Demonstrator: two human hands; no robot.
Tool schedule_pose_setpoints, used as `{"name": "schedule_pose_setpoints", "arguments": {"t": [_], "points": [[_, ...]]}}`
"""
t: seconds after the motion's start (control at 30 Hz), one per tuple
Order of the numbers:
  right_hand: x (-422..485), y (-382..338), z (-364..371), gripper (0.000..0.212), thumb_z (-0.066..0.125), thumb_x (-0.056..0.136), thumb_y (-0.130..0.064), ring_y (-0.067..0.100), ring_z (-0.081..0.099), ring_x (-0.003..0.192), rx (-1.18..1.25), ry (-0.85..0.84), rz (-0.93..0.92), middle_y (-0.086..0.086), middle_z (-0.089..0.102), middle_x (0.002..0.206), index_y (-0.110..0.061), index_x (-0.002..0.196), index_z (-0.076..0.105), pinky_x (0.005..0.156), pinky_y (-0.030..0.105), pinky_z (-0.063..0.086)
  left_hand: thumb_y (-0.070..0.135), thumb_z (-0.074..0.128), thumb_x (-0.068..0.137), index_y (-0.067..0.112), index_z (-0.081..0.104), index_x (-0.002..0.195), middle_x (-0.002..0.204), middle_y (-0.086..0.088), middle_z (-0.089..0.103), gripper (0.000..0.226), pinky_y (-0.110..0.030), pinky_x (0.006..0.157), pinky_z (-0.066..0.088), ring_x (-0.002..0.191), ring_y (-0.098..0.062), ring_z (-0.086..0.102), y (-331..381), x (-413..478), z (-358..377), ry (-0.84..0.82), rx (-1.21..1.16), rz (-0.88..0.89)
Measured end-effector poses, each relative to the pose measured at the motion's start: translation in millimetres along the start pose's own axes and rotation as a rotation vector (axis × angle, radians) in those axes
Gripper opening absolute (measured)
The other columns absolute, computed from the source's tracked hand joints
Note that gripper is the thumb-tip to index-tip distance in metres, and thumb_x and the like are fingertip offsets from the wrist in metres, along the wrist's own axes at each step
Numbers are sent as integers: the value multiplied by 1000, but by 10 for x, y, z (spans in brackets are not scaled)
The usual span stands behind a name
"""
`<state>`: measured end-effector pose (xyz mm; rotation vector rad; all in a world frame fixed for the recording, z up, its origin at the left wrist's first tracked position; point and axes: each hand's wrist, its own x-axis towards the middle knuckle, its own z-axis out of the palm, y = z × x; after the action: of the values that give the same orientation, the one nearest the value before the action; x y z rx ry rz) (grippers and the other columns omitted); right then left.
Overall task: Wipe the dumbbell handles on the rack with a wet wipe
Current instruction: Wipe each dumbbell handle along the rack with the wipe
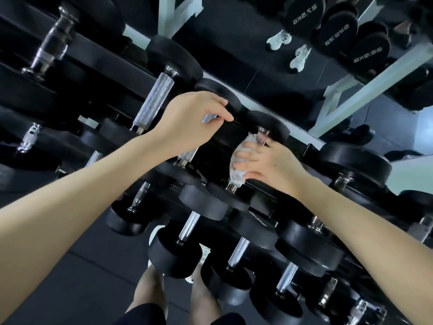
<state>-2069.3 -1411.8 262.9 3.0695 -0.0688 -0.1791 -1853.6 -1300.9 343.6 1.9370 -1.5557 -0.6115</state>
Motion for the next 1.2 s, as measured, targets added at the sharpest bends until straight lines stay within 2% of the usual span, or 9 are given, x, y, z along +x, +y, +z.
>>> {"name": "schedule_pose_setpoints", "arguments": {"t": [0.13,0.27,0.37,0.57,0.7,0.87,1.0,1.1,1.2], "points": [[17,-238,100,34,46,86,-33,30,57,119,119,17,182,3,68,116,-21,105,72,109,45,25,17,55,91,28,71,105,127,14,59,23,-10,79,29,104,-1,52,21,-10,-1,-47,32,43],[-31,-557,70,32,47,88,-14,32,54,122,363,51,304,7,66,121,-15,106,72,105,49,38,18,55,92,29,70,107,129,14,57,24,-14,84,29,116,-7,51,22,1,-21,-108,73,70],[-52,-701,-104,36,54,87,5,17,49,127,635,196,608,5,62,128,-16,111,71,106,35,39,15,55,91,28,71,105,128,14,58,24,-19,93,35,114,-9,54,68,15,-20,-150,37,94],[-349,-1094,-606,29,60,87,1,-11,59,93,907,508,1019,-12,67,103,-14,109,72,86,6,43,-6,45,88,24,71,105,123,14,60,43,-5,83,38,103,-3,57,178,-7,98,-299,-63,110],[-717,-1230,-816,22,63,88,-5,-10,56,102,905,571,1208,-18,63,103,-13,106,72,90,4,42,-3,46,87,26,71,100,107,9,66,40,-30,84,53,95,-14,63,312,-56,328,-348,-124,91],[-1347,-1213,-816,26,62,87,-1,-14,61,85,881,765,1507,-21,64,92,-14,107,71,81,3,43,6,54,89,21,71,101,91,13,66,26,1,70,40,87,-1,59,729,-177,749,-426,-168,53],[-1708,-1060,-560,26,59,88,2,0,58,109,714,825,1515,-8,64,113,-9,109,71,97,9,40,15,66,85,18,73,95,83,7,69,12,-6,71,46,71,1,61,1231,-284,1249,-409,-281,-10],[-1840,-862,-230,34,53,89,9,12,42,130,804,547,1302,7,54,135,-6,116,66,108,10,26,17,69,83,15,73,95,80,9,66,13,-2,65,40,67,3,56,1520,-318,1643,-281,-264,-22],[-1964,-770,-59,44,47,89,8,7,30,137,905,312,1048,-2,39,146,-14,123,63,107,8,20,14,66,85,14,73,95,80,3,68,12,-15,69,48,69,-8,61,1691,-366,1968,-213,-228,-134]]}}
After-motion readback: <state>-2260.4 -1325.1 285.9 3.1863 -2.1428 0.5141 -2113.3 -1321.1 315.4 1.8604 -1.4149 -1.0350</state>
